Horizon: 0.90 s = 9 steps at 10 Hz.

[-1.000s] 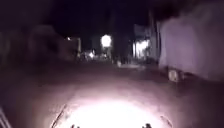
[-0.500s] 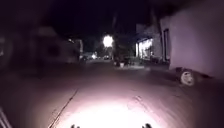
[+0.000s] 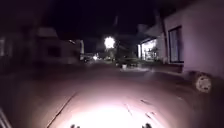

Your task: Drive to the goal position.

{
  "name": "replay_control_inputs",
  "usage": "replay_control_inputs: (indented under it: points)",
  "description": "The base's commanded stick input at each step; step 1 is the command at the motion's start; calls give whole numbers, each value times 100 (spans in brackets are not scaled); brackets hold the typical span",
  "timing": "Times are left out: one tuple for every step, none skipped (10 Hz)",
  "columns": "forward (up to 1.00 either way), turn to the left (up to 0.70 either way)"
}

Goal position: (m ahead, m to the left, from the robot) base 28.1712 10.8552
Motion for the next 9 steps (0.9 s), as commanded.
replay_control_inputs:
  points:
    - [85,0]
    - [85,0]
    - [85,0]
    - [85,0]
    - [85,0]
    - [85,0]
    - [85,0]
    - [85,0]
    - [85,0]
